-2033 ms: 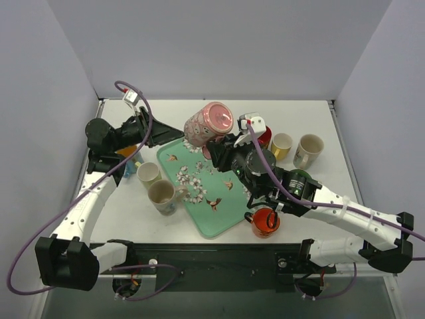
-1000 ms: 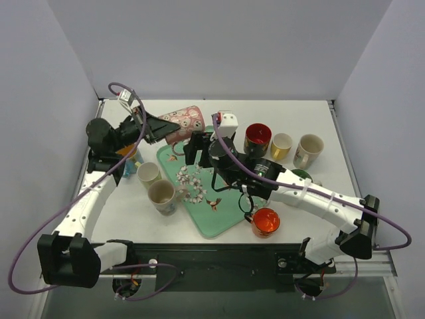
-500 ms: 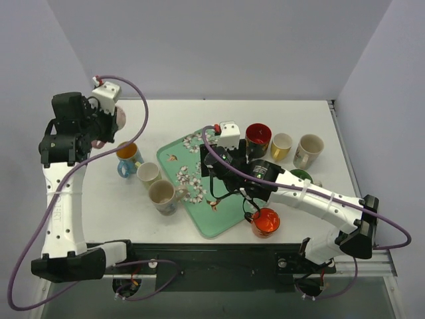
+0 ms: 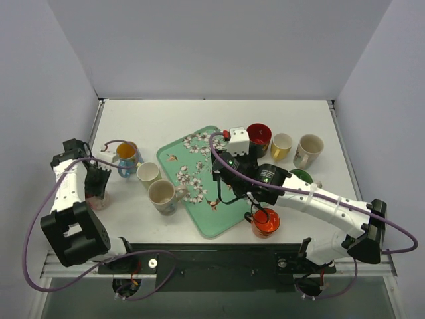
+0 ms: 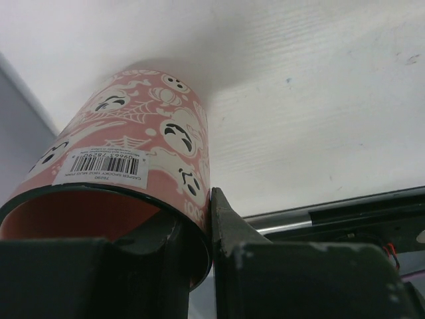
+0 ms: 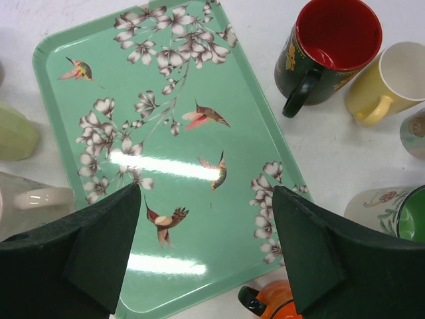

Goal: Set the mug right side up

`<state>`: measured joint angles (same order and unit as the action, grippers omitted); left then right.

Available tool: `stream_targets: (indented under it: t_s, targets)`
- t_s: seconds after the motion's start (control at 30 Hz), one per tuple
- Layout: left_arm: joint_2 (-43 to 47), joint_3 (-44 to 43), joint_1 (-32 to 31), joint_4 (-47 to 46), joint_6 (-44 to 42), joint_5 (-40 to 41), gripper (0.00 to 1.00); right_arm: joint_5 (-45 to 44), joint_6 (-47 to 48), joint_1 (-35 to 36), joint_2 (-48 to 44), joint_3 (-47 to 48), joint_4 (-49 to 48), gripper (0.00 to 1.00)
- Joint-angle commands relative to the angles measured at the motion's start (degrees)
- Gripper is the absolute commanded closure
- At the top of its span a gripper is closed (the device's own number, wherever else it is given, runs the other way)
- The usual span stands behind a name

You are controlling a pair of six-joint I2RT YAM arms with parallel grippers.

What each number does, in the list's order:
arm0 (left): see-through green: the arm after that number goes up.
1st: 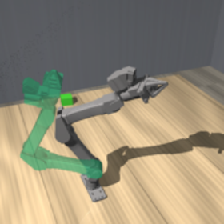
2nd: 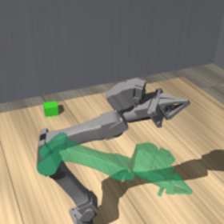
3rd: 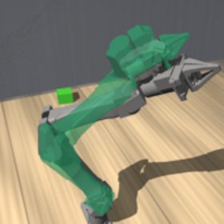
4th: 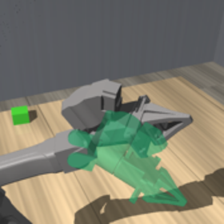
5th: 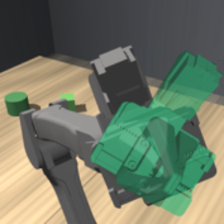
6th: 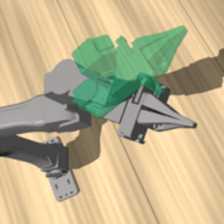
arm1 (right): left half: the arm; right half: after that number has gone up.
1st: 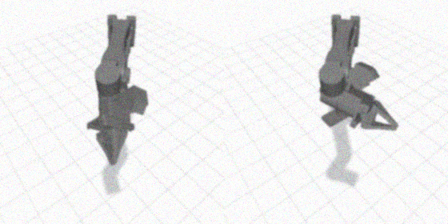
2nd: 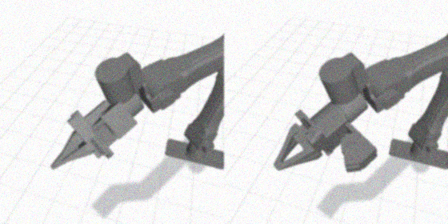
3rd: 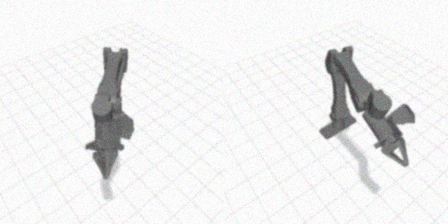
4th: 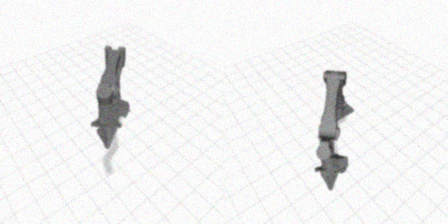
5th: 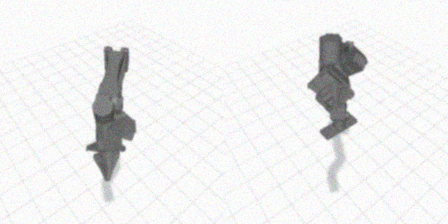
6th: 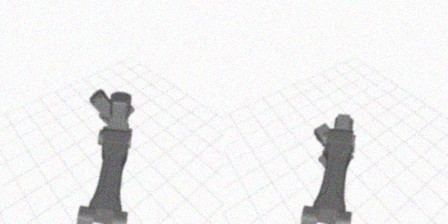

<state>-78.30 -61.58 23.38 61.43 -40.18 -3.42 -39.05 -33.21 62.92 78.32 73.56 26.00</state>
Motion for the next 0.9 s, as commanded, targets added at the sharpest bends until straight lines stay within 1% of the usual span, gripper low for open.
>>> stream_targets:
  t_s: [0.0, 0.17, 0.2, 0.23, 0.27, 0.33, 0.37, 0.4, 0.43, 0.5, 0.57, 0.63, 0.67, 0.7, 0.73, 0.77, 0.8, 0.83, 0.87]
  targets:
    - [-1.23, 0.32, 0.18, -11.32, -2.54, -5.63, 1.0, -4.19, -0.1, -0.77, -2.47, -0.61, 1.34, 0.25]
    - [-2.29, 1.64, 0.53, -13.26, -3.49, -9.23, 1.0, -3.4, -1.68, -3.94, -4.49, -3.51, 1.16, 0.24]
    - [-2.29, 1.9, 0.53, -13.35, -3.76, -9.5, 0.98, -3.14, -1.77, -4.98, -4.93, -4.47, 1.25, 0.24]
    - [-2.38, 2.08, 0.53, -13.53, -3.76, -10.02, 0.89, -3.05, -1.86, -5.43, -5.63, -4.91, 1.25, 0.24]
    - [-2.29, 2.17, 0.62, -13.44, -3.76, -10.2, 0.78, -2.79, -2.03, -6.22, -5.99, -5.87, 1.33, 0.24]
    - [-1.68, 2.43, 0.71, -13.79, -3.85, -10.55, 0.63, -2.7, -2.47, -7.53, -7.3, -7.11, 1.25, 0.24]
    - [-0.98, 2.69, 0.79, -13.97, -3.94, -10.99, 0.61, -2.44, -2.65, -7.89, -8.44, -8.16, 1.33, 0.24]
    - [-0.45, 2.78, 0.79, -14.14, -4.02, -11.08, 0.55, -2.26, -2.82, -8.77, -9.23, -8.52, 1.34, 0.24]
    - [0.42, 2.52, 0.79, -14.14, -3.94, -11.43, 0.53, -1.91, -2.91, -9.3, -9.94, -9.3, 1.34, 0.24]
    - [1.91, 0.78, 0.79, -13.53, -2.63, -12.13, 0.4, -1.65, -2.82, -11.14, -11.61, -10.45, 1.34, 0.24]
    - [4.28, -1.77, 0.79, -14.31, 0.62, -13.44, 0.4, -1.3, -3.0, -13.6, -13.37, -11.68, 1.95, 0.23]
    - [7.7, -2.49, 0.79, -20.01, 7.11, -13.63, 0.39, -1.47, -3.96, -16.94, -15.21, -12.65, 3.61, 0.23]
    - [9.03, -2.49, 0.18, -24.82, 13.14, -13.54, 0.33, -1.64, -4.31, -19.21, -16.7, -13.0, 3.97, 0.23]
    - [11.05, -2.32, -0.17, -26.78, 16.33, -13.54, 0.31, -1.91, -4.67, -20.19, -17.67, -14.05, 4.75, 0.23]
    - [12.2, -2.14, -1.83, -30.54, 20.72, -13.11, 0.28, -2.26, -4.67, -22.29, -19.51, -14.75, 4.94, 0.23]
    - [13.86, -1.96, -2.97, -31.88, 23.11, -12.67, 0.28, -2.78, -4.76, -23.09, -20.57, -16.07, 4.94, 0.23]
    - [14.66, -1.7, -6.64, -34.33, 26.53, -11.71, 0.27, -3.57, -4.58, -25.01, -22.84, -16.95, 5.11, 0.23]
    - [15.8, -1.35, -8.68, -35.84, 28.04, -10.91, 0.27, -5.41, -4.58, -26.69, -23.82, -18.44, 4.94, 0.22]
    - [16.33, -0.39, -13.74, -38.11, 31.27, -10.04, 0.27, -6.3, -4.49, -27.4, -26.27, -19.5, 5.03, 0.21]
